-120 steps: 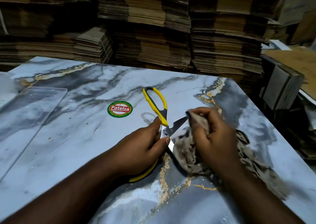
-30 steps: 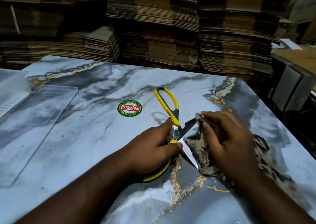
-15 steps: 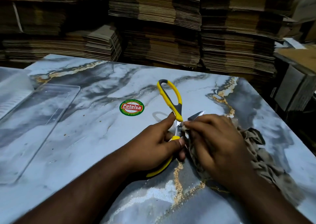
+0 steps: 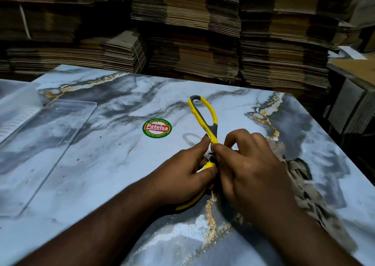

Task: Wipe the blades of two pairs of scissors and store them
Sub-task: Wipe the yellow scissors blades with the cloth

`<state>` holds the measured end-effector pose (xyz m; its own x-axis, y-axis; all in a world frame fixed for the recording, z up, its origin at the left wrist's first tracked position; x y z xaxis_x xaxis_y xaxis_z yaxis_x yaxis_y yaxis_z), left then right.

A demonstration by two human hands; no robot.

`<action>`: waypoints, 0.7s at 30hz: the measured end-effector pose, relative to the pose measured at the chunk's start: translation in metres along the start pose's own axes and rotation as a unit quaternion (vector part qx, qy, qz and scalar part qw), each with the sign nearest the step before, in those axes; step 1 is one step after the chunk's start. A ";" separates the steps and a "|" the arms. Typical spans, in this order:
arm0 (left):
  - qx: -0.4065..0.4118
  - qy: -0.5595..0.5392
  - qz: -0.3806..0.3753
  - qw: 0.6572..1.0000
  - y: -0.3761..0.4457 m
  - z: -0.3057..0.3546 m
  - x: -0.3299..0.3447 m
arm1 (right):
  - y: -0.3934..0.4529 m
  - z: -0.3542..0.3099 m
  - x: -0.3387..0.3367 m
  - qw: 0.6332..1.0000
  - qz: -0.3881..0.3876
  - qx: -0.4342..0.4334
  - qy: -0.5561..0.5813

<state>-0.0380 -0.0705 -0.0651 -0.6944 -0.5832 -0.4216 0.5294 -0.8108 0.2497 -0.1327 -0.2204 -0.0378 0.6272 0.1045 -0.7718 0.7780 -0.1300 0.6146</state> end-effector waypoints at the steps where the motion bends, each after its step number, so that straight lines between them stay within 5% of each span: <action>1: 0.002 0.001 0.001 1.000 0.000 0.001 0.000 | 0.000 -0.005 -0.001 1.000 0.000 0.005 -0.023; 6: 0.011 0.001 0.006 1.000 0.000 0.000 -0.001 | 0.012 -0.013 0.009 0.999 -0.016 0.037 -0.004; 11: 0.029 -0.023 0.019 0.999 -0.001 0.002 -0.002 | 0.013 0.014 0.005 0.988 -0.071 -0.025 0.136; 15: 0.016 -0.052 0.021 0.998 -0.003 0.001 0.000 | 0.005 0.030 0.003 0.966 -0.038 0.076 0.245; 21: 0.004 -0.051 -0.006 0.999 -0.005 0.001 -0.005 | 0.023 0.069 0.023 0.955 -0.022 0.212 0.205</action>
<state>-0.0376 -0.0641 -0.0637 -0.7467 -0.5754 -0.3336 0.5174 -0.8177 0.2522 -0.1031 -0.2894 -0.0526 0.6230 0.4847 -0.6139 0.7740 -0.4956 0.3942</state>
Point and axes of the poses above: each hand's wrist, its own y-axis towards the middle knuckle, its own x-axis out of the palm, z = x × y, the point moved 1 cm from there along y, towards the middle knuckle, and after that the axes turned 12 degrees about x, right-handed, at the moved point
